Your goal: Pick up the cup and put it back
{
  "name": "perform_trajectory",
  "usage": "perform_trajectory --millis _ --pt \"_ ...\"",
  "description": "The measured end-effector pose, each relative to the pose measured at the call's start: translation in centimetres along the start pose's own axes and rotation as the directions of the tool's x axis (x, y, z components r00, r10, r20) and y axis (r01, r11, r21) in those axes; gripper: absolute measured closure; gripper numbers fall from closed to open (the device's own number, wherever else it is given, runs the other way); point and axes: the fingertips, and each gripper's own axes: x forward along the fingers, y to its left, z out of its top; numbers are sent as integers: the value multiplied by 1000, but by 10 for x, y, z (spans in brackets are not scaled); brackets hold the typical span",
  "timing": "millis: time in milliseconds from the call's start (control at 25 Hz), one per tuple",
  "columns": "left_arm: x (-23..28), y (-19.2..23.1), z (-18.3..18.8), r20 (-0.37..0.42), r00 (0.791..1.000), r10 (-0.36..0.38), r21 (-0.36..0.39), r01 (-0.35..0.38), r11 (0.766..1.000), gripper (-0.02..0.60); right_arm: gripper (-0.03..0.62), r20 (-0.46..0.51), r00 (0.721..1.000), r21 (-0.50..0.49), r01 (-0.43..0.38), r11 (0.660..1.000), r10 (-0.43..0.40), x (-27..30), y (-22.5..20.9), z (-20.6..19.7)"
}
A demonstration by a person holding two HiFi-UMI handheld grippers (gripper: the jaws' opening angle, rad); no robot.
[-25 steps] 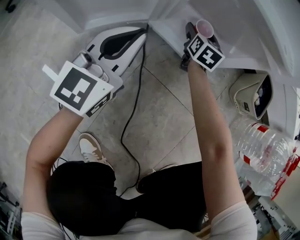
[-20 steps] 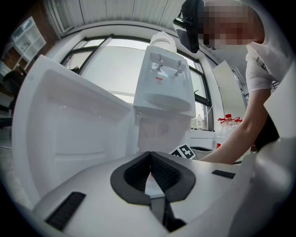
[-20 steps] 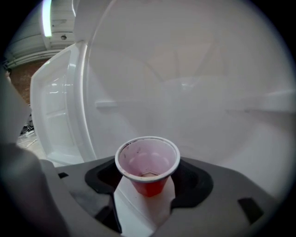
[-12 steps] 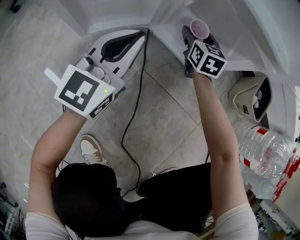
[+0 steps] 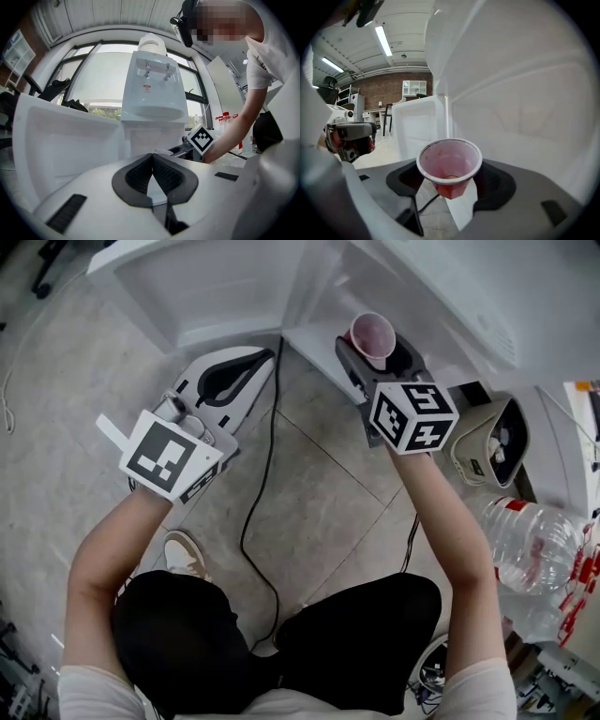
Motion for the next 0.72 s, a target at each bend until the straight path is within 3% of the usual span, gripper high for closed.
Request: perform_trajectory --millis 400,720 --pt "-13 -11 15 13 1000 20 18 -20 1000 558 269 27 996 3 -85 996 85 -48 49 -13" --pt "-26 -17 29 36 999 29 53 -31 998 558 269 85 987 14 -138 990 136 -101 63 10"
